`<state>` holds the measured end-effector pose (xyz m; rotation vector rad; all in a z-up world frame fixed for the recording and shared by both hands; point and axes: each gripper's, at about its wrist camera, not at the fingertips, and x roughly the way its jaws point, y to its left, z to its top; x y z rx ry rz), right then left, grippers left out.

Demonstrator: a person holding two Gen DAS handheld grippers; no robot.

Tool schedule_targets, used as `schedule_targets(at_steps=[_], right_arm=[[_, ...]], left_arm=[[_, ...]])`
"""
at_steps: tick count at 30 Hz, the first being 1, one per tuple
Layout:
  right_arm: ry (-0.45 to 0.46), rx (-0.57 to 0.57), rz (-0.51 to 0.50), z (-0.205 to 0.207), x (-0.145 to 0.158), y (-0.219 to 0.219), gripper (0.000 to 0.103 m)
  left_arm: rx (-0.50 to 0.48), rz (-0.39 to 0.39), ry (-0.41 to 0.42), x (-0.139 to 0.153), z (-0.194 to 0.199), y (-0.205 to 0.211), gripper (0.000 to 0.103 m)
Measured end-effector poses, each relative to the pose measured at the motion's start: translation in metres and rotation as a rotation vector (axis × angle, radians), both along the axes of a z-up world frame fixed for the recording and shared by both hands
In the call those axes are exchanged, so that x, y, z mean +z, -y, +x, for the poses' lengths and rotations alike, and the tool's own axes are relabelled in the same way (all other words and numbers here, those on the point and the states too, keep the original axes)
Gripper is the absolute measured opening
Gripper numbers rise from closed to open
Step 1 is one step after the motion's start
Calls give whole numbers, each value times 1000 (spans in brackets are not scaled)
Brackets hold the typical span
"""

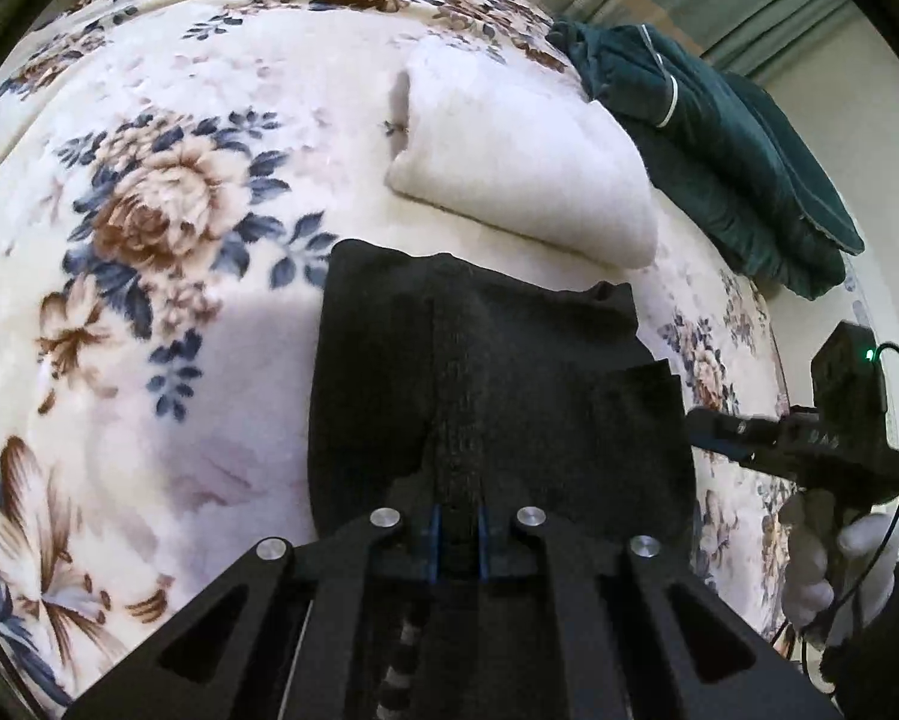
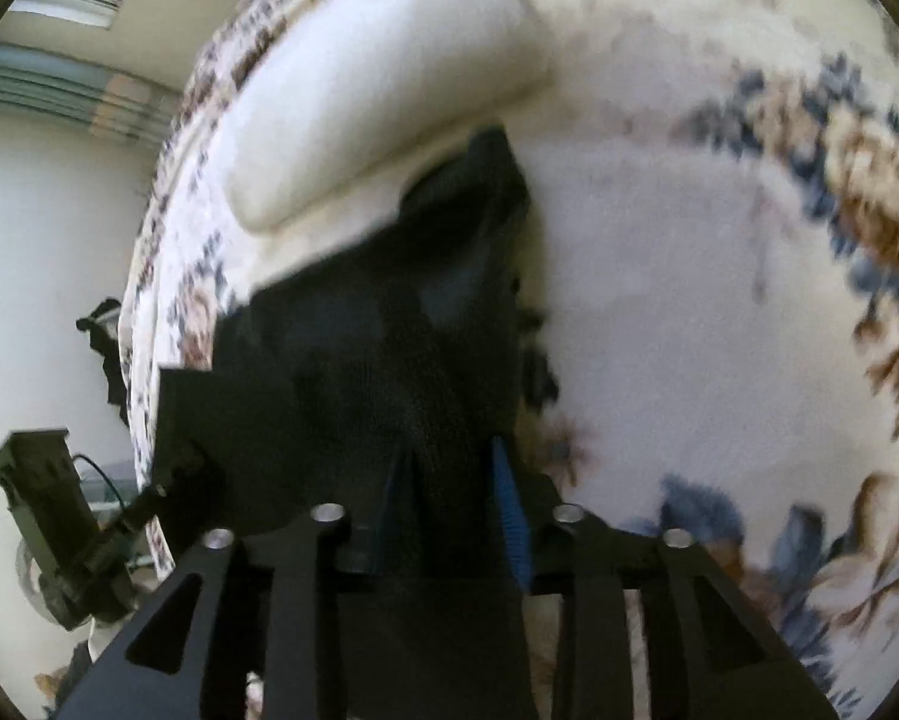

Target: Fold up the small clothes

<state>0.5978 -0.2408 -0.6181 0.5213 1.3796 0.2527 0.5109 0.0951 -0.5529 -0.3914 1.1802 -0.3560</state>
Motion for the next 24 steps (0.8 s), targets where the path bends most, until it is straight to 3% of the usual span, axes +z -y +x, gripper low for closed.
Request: schedule_targets(at_steps=[3,5,6,7,16,20,24], right_arm=[[9,22,28,8,2,-1,50],[-8,69,13,15,-6,-10,44],[5,70,-6,17,-6,-14,11],[32,61,-41,16,-3,-14,6],[169,-9,-72,18,45,-10,6],[186,-41,-91,54,46,-12,6],[100,-10,-160,99,15,-26,6]], left_arm=[[10,-1,-1,-2,0,0,6],[16,2,-2,-2,0,0,6],[17,0,1,-1,0,1,6],[18,5,9,2,0,1,6],[63,-4,70,20,26,-9,6],[78,-19,33,-5,68,-14,6],[53,-16,-82,-41,92,-11,9]])
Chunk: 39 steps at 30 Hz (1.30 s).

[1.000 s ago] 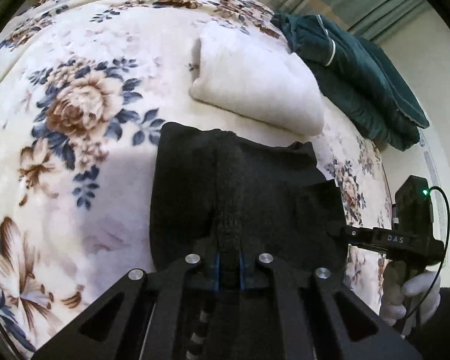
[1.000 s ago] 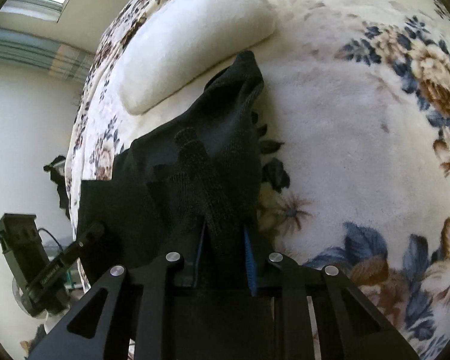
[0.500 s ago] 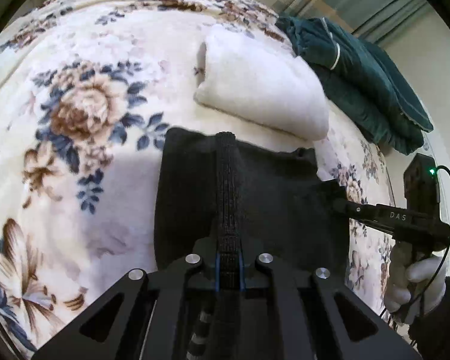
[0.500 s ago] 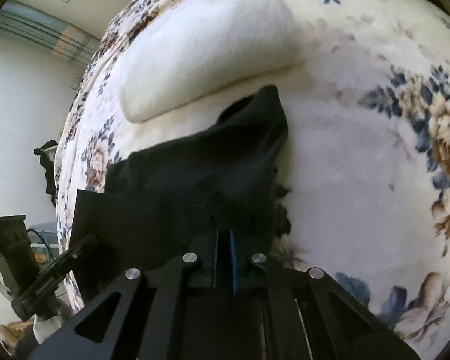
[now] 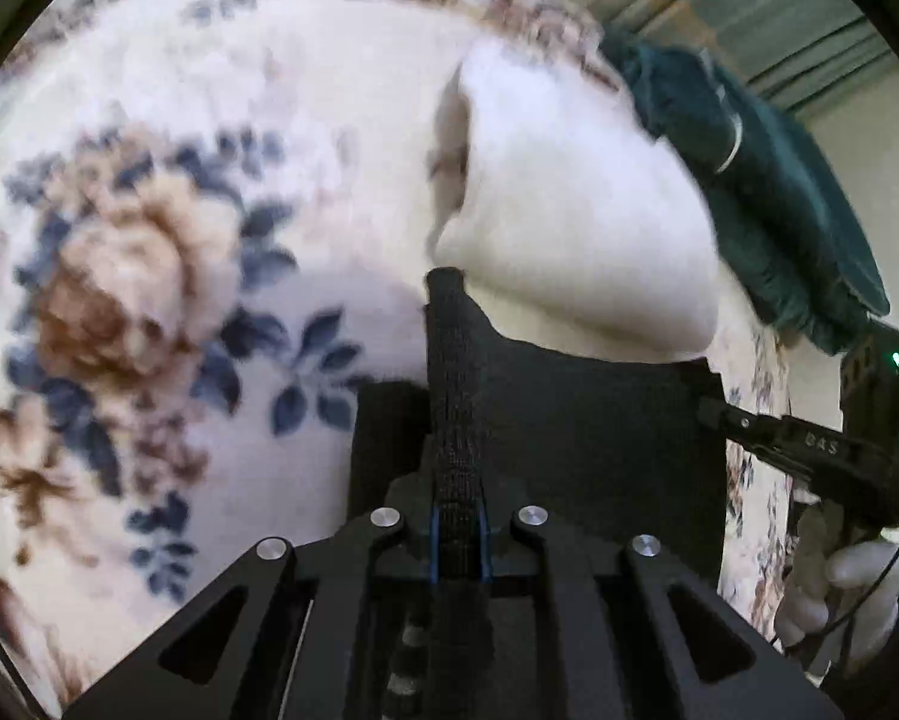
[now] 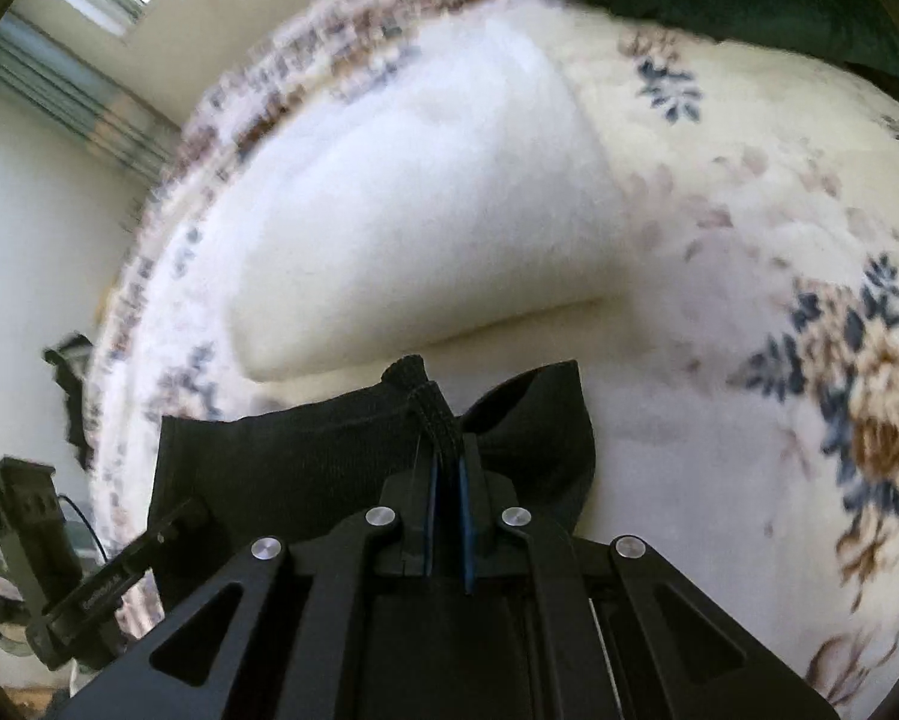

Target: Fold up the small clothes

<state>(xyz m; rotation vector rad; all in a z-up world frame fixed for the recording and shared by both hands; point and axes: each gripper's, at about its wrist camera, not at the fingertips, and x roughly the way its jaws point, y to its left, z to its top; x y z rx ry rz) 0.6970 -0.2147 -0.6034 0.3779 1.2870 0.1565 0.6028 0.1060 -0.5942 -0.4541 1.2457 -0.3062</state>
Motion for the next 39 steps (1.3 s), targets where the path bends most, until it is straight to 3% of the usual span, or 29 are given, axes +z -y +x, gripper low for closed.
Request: schedule_targets(at_steps=[1,3,5,6,7,8,9,11,13,14,17,21,26,30,32,33,34,35,36,37,39], right_arm=[[-38,9,-15,6,-8,-2,6],[-97,16,-25,10,-18,-1,11],[-125,14,19,5,-19,8,15],[-132,11,43,0,-17,15,32],[-142,8,55,-6,-15,22,57],[-147,3,87,-12,-13,30,67],[-154,-2,127,-18,-14,38,75],[-195,-16,208,-36,-16,56,78],[-231,-25,271,-50,-21,70,91],[-245,-22,297,-56,-24,74,92],[-292,23,324,-68,-37,83,92],[-330,94,363,-57,-60,82,92],[-357,154,445,-16,-90,59,92],[-395,157,531,13,-121,36,93],[-390,161,572,22,-127,23,92],[-389,159,592,25,-129,18,86],[-381,151,599,26,-129,13,69],[-382,146,584,26,-130,9,58],[-382,145,552,24,-132,5,39],[-377,145,533,22,-133,3,27],[-359,121,538,12,-131,6,20]], left_arm=[[1,9,-19,-1,-1,0,11],[9,-25,-21,5,-12,-5,29],[55,-66,-10,19,-31,-18,70],[79,-87,-12,23,-40,-25,74],[117,-121,-9,29,-54,-35,74],[157,-153,-13,32,-66,-45,75],[205,-191,-23,35,-82,-55,75],[272,-241,-28,39,-119,-69,75],[339,-285,-37,39,-161,-74,78],[367,-299,-43,37,-179,-74,78],[436,-347,-71,26,-232,-58,79],[445,-401,-137,-6,-260,-15,79],[483,-520,-134,-35,-239,25,79],[557,-492,-117,-51,-217,35,79],[626,-516,-85,-54,-211,32,79],[660,-526,-66,-53,-210,30,79],[693,-543,-59,-51,-209,28,77],[709,-544,-57,-48,-208,26,49],[708,-528,-62,-45,-207,23,35],[695,-541,-59,-42,-206,18,31],[659,-541,-55,-31,-204,9,27]])
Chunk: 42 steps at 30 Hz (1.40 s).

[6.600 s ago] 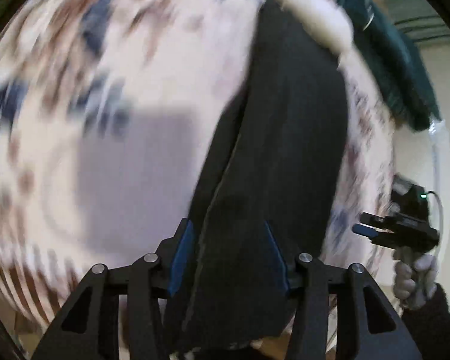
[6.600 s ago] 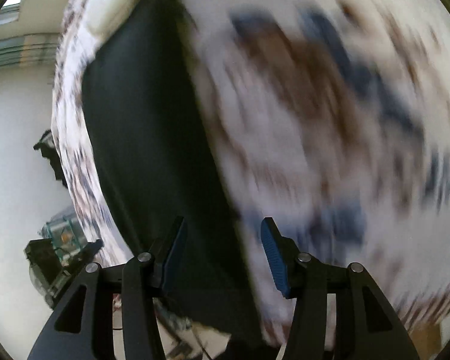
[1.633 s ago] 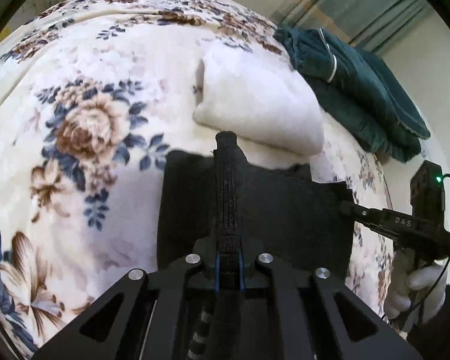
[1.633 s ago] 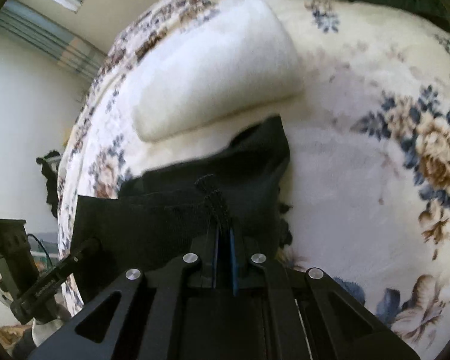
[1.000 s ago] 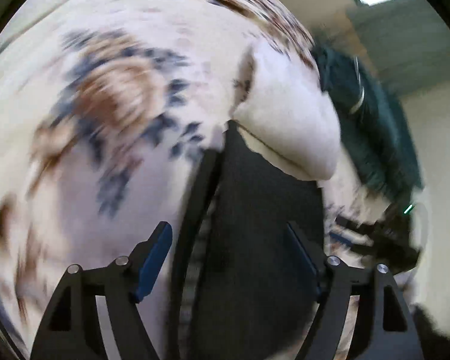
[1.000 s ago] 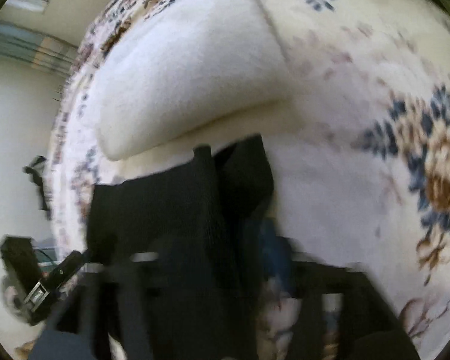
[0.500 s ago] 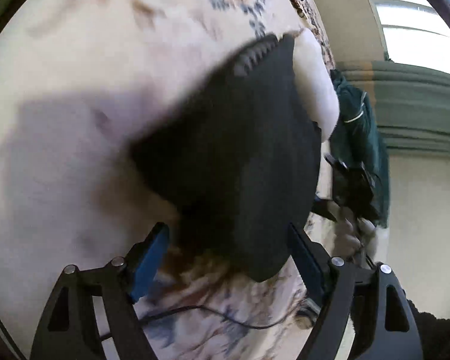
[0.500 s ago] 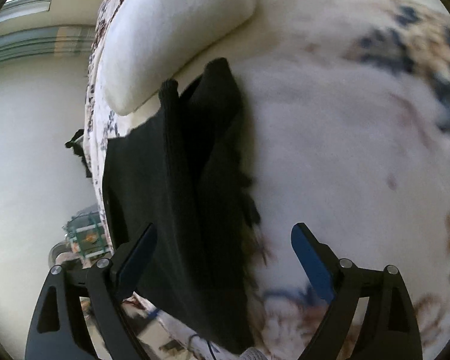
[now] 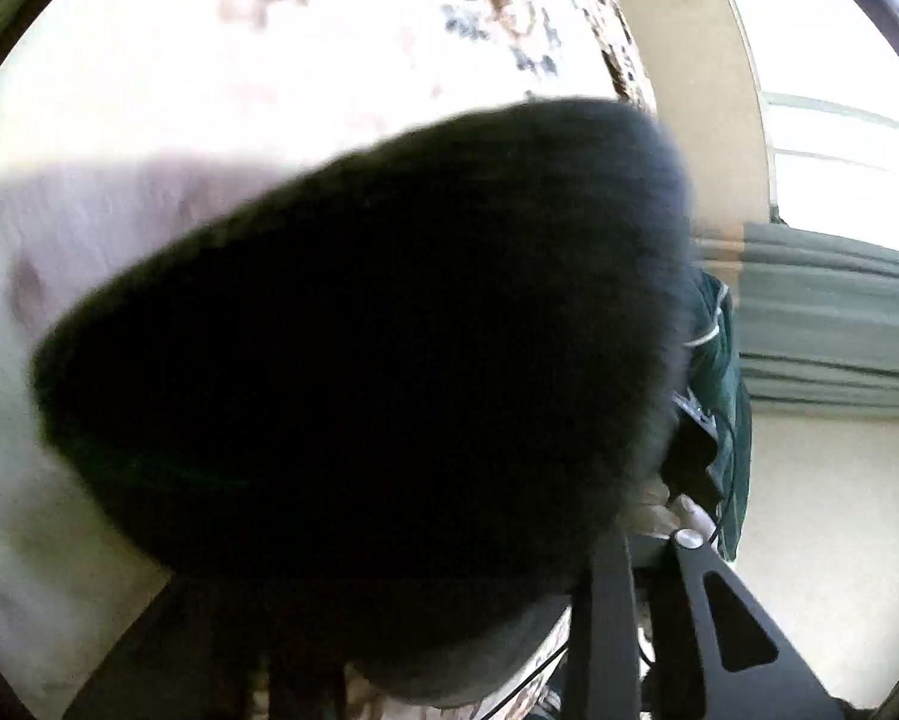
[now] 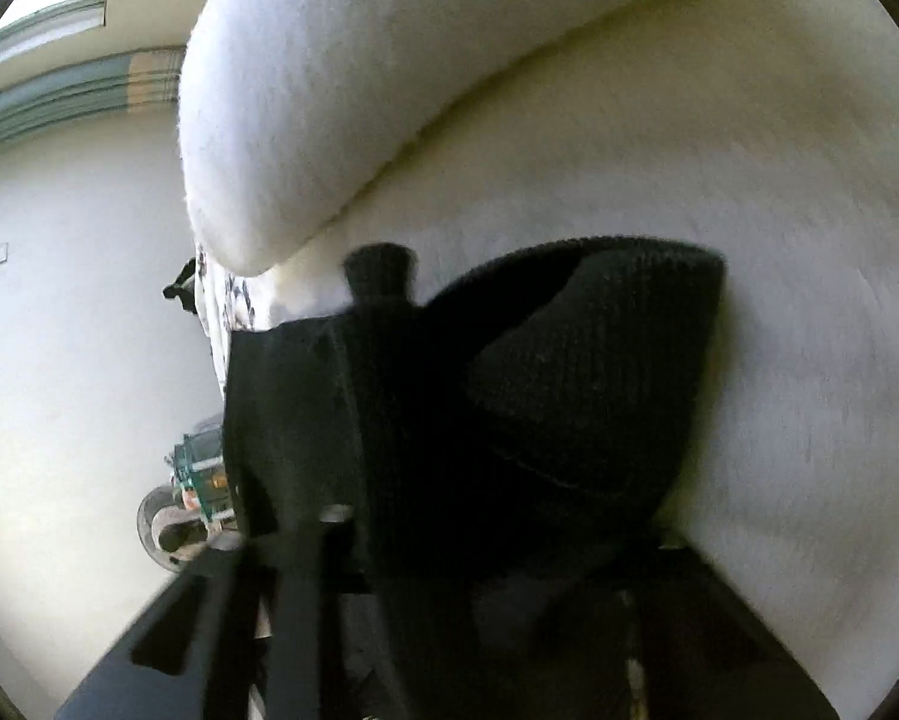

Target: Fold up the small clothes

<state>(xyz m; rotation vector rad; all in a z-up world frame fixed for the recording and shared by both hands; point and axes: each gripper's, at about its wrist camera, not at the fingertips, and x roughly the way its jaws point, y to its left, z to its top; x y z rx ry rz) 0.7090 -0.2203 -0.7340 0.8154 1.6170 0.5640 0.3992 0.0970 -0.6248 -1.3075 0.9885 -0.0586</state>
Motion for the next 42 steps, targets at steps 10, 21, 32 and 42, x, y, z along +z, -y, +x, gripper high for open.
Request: schedule_targets(at_steps=[10,21,32,42], right_arm=[[-105,-307,67,-166,52,39,17],[-346,-513,-14,-390,18,28,32],[-241,-183,-268,-345,126,42,53],[137,442,-311,-180,175,-208,53]], left_arm=[[-329,63,55,87,16,-51,23],[-556,165,-174,23,-4,-52,58],[-419,622,-241,66,-102,-78,66],[-571,771,-333,-1,-140,-66,100]])
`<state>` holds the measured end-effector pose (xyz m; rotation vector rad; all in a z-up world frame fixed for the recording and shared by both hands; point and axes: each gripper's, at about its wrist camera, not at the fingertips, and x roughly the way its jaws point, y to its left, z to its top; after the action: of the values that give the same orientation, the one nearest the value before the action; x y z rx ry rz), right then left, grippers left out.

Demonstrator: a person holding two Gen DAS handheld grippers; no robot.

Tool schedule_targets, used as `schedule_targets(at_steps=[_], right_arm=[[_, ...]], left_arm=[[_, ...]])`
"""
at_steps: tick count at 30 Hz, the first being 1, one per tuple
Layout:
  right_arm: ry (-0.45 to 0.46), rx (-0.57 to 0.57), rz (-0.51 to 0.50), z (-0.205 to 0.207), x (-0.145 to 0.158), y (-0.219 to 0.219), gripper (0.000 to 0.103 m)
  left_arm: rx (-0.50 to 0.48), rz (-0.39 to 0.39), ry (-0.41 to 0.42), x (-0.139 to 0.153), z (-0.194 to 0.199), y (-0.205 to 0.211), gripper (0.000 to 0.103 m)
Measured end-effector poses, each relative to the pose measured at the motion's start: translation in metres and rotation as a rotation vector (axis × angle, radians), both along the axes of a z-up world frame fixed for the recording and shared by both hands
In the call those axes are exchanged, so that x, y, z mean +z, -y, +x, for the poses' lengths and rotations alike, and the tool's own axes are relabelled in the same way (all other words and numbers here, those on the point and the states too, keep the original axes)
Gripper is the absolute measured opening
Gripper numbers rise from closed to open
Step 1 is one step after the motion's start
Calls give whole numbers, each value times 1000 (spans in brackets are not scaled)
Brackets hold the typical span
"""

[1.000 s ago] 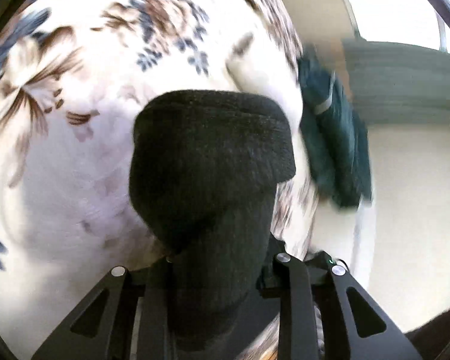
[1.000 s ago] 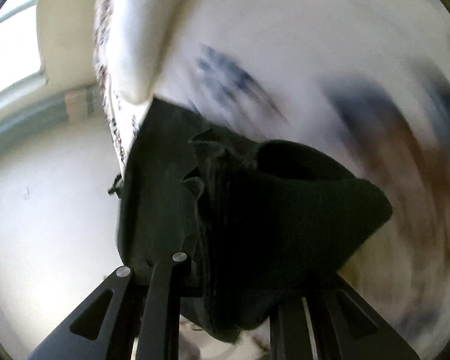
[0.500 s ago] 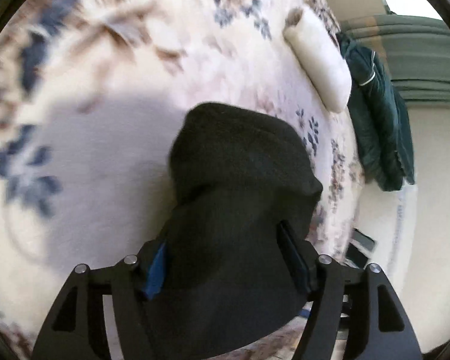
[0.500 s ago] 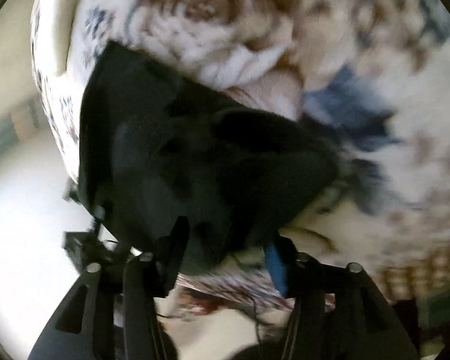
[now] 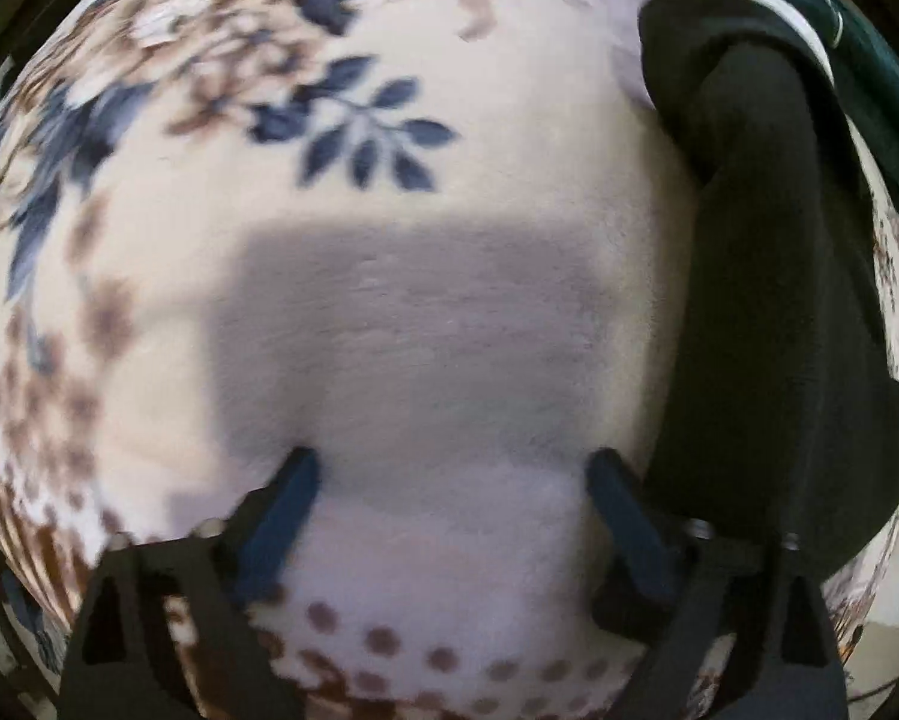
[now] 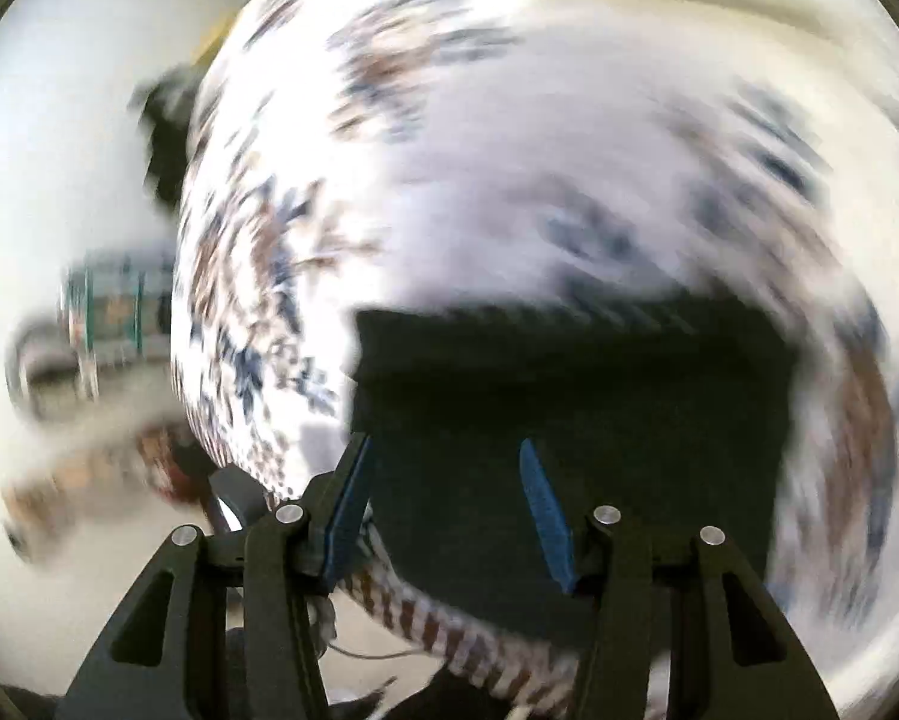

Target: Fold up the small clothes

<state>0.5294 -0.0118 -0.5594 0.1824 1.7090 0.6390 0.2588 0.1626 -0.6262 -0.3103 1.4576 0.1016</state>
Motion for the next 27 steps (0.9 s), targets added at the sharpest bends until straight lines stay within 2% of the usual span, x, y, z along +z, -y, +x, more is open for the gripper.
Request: schedule_targets(at_steps=[2,4,6,7,8,9,11,13,16,18,20,21,22,23,24,27], right_arm=[[17,113,-35,29,-15,-60,53],[17,246,-97,38,-39,-109,53],[18,371,-187,34,-62,-141,53],[8,433,-229,29,-71,-151,49],[-11,489,-238,25,-79,-164,39],[-13,536,-243,21,-83,-172,4],[21,586,-275,17,-86,-183,4],[74,511,-290,30,-82,-188,4],[28,323,-294,59,-96,-169,4],[-23,316,-234,59,-104,-166,5],[-62,320,-180,58,-99,-159,6],[-70,301,-151,61,-91,-151,13],[-70,263,-124,67,-82,-138,28],[-60,207,-94,75,-70,-121,37],[-38,139,-57,83,-54,-96,52],[55,-5,-47,97,-17,-7,54]], left_arm=[[-7,14,-17,-6,7,4,103],[0,10,-15,-10,11,5,103],[12,6,6,-11,10,5,103],[17,9,23,-10,3,2,103],[25,12,36,-10,0,1,103],[32,19,39,-11,-4,-1,103],[44,38,43,-13,-25,-12,103],[73,54,48,-12,-29,-8,103],[87,62,36,-17,-23,-4,103],[76,62,16,-19,-11,-1,103],[76,39,-5,-18,-7,-5,103],[81,20,-13,-16,-5,-7,103],[94,-8,-15,-13,-3,-13,103],[116,-34,-13,-10,-1,-19,103],[146,-71,-6,-4,-1,-25,103],[220,-153,44,19,5,-41,103]])
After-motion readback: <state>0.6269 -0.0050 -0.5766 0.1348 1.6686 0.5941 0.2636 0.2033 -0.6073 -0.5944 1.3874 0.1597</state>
